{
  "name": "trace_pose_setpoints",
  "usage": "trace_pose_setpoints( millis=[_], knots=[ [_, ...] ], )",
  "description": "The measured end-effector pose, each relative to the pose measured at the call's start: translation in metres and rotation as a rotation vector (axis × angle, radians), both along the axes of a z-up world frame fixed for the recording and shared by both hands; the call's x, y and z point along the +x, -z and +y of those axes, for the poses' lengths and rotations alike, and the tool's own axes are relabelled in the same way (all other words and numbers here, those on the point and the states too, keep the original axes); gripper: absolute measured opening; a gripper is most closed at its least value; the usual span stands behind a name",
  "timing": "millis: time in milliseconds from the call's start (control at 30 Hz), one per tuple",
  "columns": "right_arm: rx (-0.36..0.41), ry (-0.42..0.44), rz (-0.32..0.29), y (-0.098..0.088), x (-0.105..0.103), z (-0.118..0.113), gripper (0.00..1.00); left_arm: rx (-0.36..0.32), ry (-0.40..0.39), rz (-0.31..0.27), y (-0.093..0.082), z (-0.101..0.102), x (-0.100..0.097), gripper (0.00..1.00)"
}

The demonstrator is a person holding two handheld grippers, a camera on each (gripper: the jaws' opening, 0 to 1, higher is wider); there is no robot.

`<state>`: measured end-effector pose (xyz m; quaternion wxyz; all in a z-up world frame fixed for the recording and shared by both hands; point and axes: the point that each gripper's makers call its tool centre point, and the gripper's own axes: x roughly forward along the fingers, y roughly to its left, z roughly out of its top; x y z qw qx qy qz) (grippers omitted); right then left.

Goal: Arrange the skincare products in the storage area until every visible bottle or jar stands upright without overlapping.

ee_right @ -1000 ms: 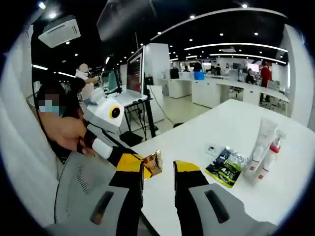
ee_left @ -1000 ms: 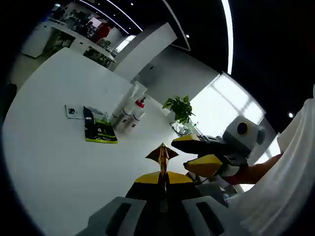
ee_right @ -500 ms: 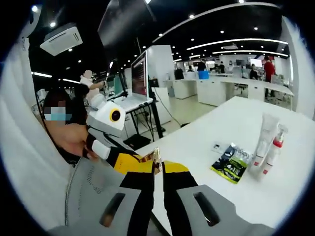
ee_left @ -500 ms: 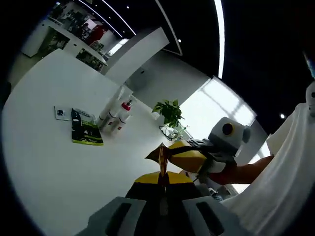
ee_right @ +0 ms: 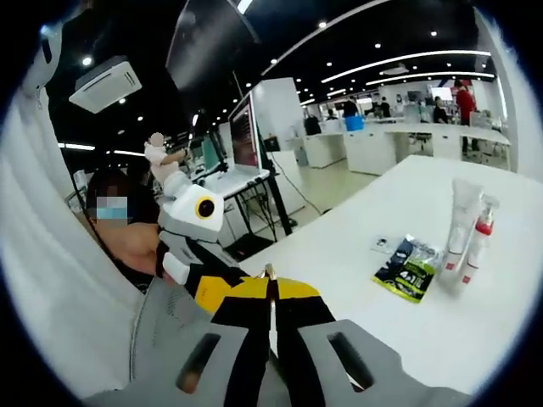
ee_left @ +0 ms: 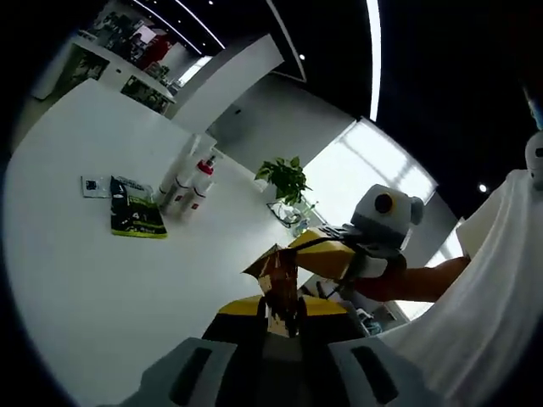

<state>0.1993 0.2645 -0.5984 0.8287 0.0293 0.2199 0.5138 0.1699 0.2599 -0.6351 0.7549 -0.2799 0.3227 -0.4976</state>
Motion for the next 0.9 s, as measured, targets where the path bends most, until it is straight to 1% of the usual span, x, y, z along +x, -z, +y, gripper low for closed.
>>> trace_pose_setpoints(
  millis=[133, 167, 233, 267, 333, 400, 433, 467, 533, 567, 600, 633, 700, 733, 767, 833, 867, 900],
  knots=[
    [0.002, -0.004, -0.01, -0.005, 0.0, -0.005, 0.0, 0.005, -0.005, 0.014, -0.003, 0.003, -0.003, 0.23],
    [-0.005, -0.011, -0.008, -0.005, 0.0, -0.006, 0.0, 0.004, -0.014, 0.007, -0.004, 0.003, -0.002, 0.23],
    [-0.022, -0.02, -0.014, -0.005, -0.001, -0.009, 0.0, 0.021, -0.021, 0.008, -0.003, 0.006, -0.003, 0.26],
    [-0.042, -0.03, -0.025, -0.005, -0.002, -0.01, 0.0, 0.047, -0.023, 0.006, -0.001, 0.009, -0.004, 0.26],
    [-0.056, -0.04, -0.033, -0.006, -0.002, -0.012, 0.0, 0.106, -0.017, -0.018, 0.004, 0.013, -0.007, 0.28],
    [-0.064, -0.053, -0.028, -0.008, -0.002, -0.012, 0.0, 0.141, -0.019, -0.052, 0.006, 0.016, -0.007, 0.29],
    [-0.073, -0.06, -0.029, -0.009, -0.003, -0.012, 0.0, 0.168, -0.015, -0.072, 0.008, 0.018, -0.007, 0.29],
    [-0.09, -0.074, -0.048, -0.009, -0.002, -0.011, 0.0, 0.191, -0.015, -0.088, 0.009, 0.02, -0.007, 0.31],
    [-0.109, -0.11, -0.046, -0.008, -0.005, -0.01, 0.0, 0.25, -0.024, -0.141, 0.01, 0.025, -0.005, 0.4],
    [-0.136, -0.141, -0.051, -0.007, -0.008, -0.008, 0.0, 0.279, -0.033, -0.164, 0.01, 0.028, -0.003, 0.44],
    [-0.156, -0.171, -0.056, -0.006, -0.011, -0.006, 0.0, 0.288, -0.031, -0.174, 0.01, 0.029, -0.003, 0.49],
    [-0.183, -0.236, -0.039, -0.002, -0.019, -0.003, 0.0, 0.306, -0.012, -0.202, 0.008, 0.029, -0.004, 0.5],
    [-0.231, -0.317, -0.055, 0.002, -0.029, 0.002, 0.0, 0.316, 0.03, -0.256, 0.002, 0.027, -0.008, 0.49],
    [-0.243, -0.359, -0.047, 0.004, -0.035, 0.004, 0.0, 0.319, 0.048, -0.274, 0.0, 0.026, -0.011, 0.49],
    [-0.256, -0.402, -0.04, 0.005, -0.042, 0.008, 0.0, 0.32, 0.081, -0.303, -0.004, 0.023, -0.015, 0.47],
    [-0.274, -0.479, -0.027, 0.006, -0.054, 0.014, 0.0, 0.316, 0.152, -0.321, -0.005, 0.019, -0.026, 0.37],
    [-0.283, -0.504, -0.026, 0.007, -0.057, 0.016, 0.0, 0.327, 0.207, -0.307, -0.001, 0.018, -0.035, 0.3],
    [-0.292, -0.541, -0.027, 0.007, -0.061, 0.019, 0.0, 0.33, 0.236, -0.306, 0.001, 0.017, -0.04, 0.2]
  ],
)
